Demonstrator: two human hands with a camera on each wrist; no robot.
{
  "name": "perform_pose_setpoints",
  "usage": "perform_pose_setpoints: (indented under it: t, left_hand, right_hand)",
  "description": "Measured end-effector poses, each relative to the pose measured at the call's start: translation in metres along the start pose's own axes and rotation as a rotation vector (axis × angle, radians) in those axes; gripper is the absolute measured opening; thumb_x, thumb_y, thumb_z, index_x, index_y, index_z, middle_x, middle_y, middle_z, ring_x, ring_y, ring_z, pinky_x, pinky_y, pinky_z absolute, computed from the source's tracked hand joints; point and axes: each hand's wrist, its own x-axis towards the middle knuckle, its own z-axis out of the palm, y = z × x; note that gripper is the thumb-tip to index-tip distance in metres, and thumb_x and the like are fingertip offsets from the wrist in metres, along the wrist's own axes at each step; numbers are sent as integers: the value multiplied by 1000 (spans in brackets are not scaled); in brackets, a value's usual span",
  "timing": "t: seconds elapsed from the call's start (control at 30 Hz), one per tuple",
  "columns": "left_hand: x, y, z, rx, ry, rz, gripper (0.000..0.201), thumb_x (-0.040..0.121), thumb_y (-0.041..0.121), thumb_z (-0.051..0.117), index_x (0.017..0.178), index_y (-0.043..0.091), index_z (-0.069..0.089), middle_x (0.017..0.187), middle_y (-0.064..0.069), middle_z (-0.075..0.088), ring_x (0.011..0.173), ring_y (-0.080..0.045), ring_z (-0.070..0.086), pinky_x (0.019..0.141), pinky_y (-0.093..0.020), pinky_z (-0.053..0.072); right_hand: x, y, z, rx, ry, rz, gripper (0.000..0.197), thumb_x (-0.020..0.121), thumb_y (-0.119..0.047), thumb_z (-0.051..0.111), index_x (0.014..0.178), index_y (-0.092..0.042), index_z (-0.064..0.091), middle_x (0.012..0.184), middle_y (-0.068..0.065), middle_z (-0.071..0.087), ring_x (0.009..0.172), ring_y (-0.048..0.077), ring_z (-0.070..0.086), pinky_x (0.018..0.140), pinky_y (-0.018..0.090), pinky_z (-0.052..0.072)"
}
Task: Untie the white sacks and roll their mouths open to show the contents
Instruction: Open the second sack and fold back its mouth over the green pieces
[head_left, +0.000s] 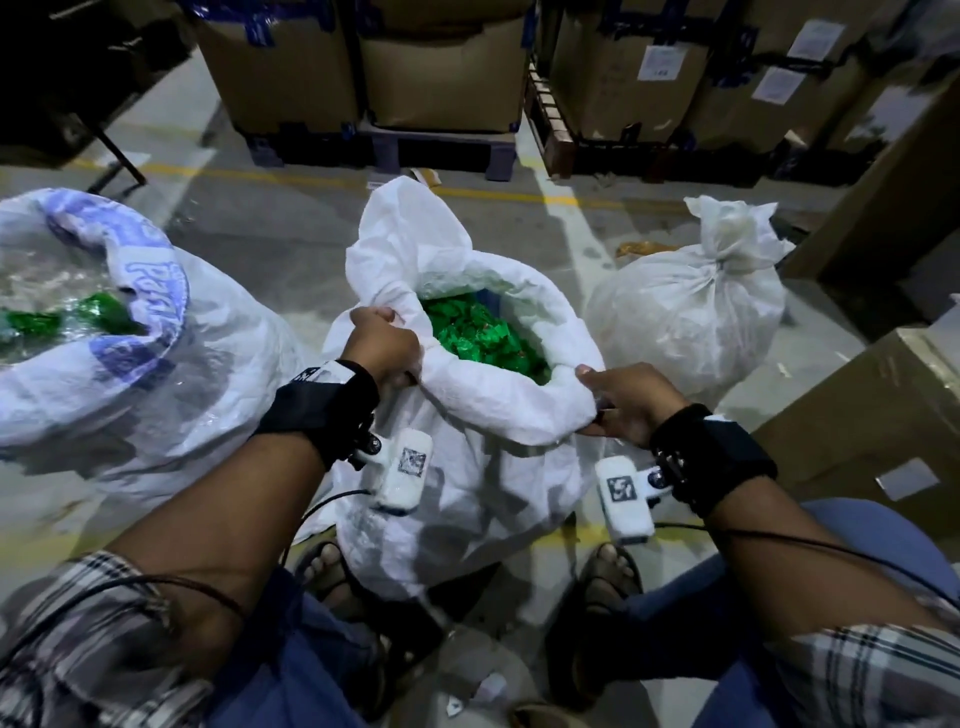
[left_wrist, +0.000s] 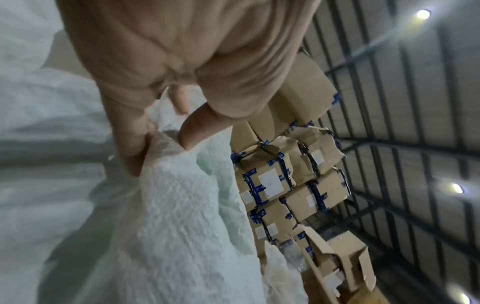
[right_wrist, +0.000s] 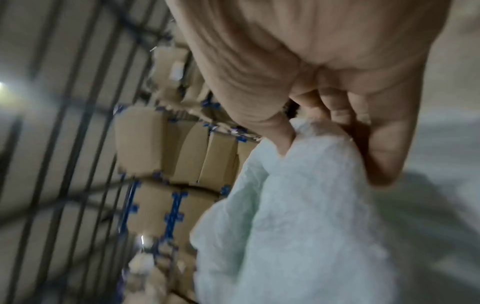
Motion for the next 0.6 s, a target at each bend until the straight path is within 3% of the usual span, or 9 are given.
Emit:
perform_pose_setpoints:
  t: [0.07, 0.13, 0.17, 0.27, 0.33, 0.4, 0.47, 0.53, 0.6]
  left_hand:
    - [1, 4, -4, -87, -24, -8, 56, 82, -6, 59, 136, 3, 48, 127, -26, 60, 113, -41, 65, 79, -42, 61]
    - [-1, 11, -11, -221, -42, -52, 35, 92, -10, 47, 126, -5, 55, 119, -23, 60, 107, -35, 67, 61, -33, 60]
    - [-3, 14, -15, -343, -67, -85, 35, 94, -12, 39, 124, -5, 54, 121, -23, 57, 104, -33, 66, 59, -35, 60]
    - [-2, 16, -34, -618, -39, -210, 52, 90, -14, 21, 138, -12, 40, 138, -25, 49, 121, -39, 55, 90, -51, 54]
    - [-3, 18, -40, -691, -22, -250, 43, 90, -15, 26, 128, -13, 47, 135, -22, 50, 124, -38, 54, 108, -56, 43]
    - [-9, 20, -37, -806, -21, -275, 44, 86, -8, 30, 125, -10, 52, 133, -21, 53, 124, -38, 54, 109, -57, 41]
    - [-18, 24, -33, -963, -163, -308, 53, 85, 9, 34, 134, -5, 52, 135, -25, 57, 125, -41, 56, 100, -56, 46]
    - [-22, 26, -31, -897, -298, -252, 53, 93, 20, 36, 137, -2, 53, 136, -27, 58, 125, -42, 57, 102, -52, 47]
    - [-17, 22, -25, -782, -279, -177, 49, 95, 15, 41, 140, 0, 51, 141, -24, 56, 127, -38, 58, 107, -51, 46]
  right_hand:
    - [-4, -7, -3, 214, -129, 126, 28, 106, -11, 47, 129, 4, 50, 112, 20, 63, 102, 35, 64, 98, 52, 51]
    - [-6, -14, -7, 466, -177, 223, 24, 106, -3, 36, 122, 8, 50, 133, 21, 58, 130, 36, 53, 111, 53, 39]
    - [-6, -18, -10, 574, -188, 241, 24, 105, 0, 33, 118, 10, 51, 136, 22, 56, 134, 37, 50, 111, 53, 38]
    - [-9, -29, -16, 732, -225, 231, 35, 100, 4, 29, 126, 12, 51, 138, 28, 56, 131, 42, 51, 106, 53, 41]
    - [-9, -33, -14, 723, -232, 235, 42, 98, 3, 28, 133, 13, 50, 136, 31, 57, 129, 45, 52, 107, 54, 42]
    - [-11, -35, -7, 672, -223, 231, 48, 96, 2, 25, 136, 13, 48, 136, 32, 56, 130, 47, 51, 110, 54, 40]
    - [-12, -34, 0, 646, -191, 188, 51, 95, 0, 22, 138, 12, 48, 136, 31, 57, 129, 46, 53, 111, 54, 40]
    - [-16, -30, 5, 565, -191, 127, 45, 97, -9, 29, 127, 6, 61, 122, 25, 67, 111, 41, 67, 93, 51, 55]
    - [-24, -22, 8, 221, -126, 62, 38, 99, -38, 49, 106, -9, 74, 100, 15, 71, 85, 33, 73, 64, 46, 62]
